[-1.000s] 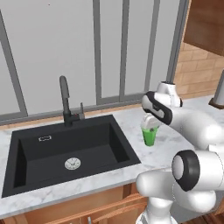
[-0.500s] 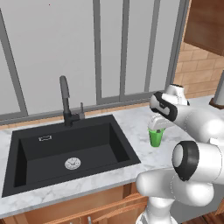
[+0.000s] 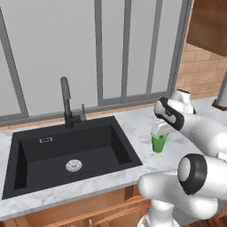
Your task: Pick the cup and bowl from the counter and place them on the counter next to the sink.
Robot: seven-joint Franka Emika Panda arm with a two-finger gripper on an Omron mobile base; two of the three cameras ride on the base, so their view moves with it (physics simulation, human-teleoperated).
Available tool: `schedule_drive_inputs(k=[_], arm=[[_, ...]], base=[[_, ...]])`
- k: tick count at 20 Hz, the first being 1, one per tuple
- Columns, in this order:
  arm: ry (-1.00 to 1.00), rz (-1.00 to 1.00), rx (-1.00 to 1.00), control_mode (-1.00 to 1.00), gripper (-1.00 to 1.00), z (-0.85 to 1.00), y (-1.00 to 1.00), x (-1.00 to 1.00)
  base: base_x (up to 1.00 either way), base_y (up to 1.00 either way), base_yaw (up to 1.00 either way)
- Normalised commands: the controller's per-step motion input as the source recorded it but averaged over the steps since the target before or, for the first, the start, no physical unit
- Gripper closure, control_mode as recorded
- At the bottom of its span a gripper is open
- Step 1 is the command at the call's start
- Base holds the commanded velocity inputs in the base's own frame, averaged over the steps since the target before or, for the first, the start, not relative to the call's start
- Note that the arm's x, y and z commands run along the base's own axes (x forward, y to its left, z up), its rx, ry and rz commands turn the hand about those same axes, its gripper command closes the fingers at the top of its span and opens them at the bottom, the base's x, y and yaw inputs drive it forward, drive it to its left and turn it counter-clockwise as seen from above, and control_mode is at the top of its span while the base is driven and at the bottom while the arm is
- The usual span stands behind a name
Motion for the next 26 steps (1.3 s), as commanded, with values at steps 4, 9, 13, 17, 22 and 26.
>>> schedule_drive_inputs(k=[4,9,13,17,22,26], arm=[[-0.12,-0.05,0.0,-1.0,1.0,-0.4,0.46,0.03],[-0.09,-0.11,0.0,-1.0,1.0,-0.05,0.31,0.0],[-0.06,-0.12,0.0,-1.0,1.0,0.0,0.13,0.0],[0.0,-0.11,0.0,-1.0,1.0,0.0,0.0,0.03],[0.01,-0.1,0.0,-1.0,1.0,-0.06,-0.02,0.11],[0.05,-0.11,0.0,-1.0,1.0,-0.06,-0.09,0.23]], base=[[0.0,0.0,0.0],[0.0,0.0,0.0],[0.0,0.0,0.0],[0.0,0.0,0.0],[0.0,0.0,0.0],[0.0,0.0,0.0]])
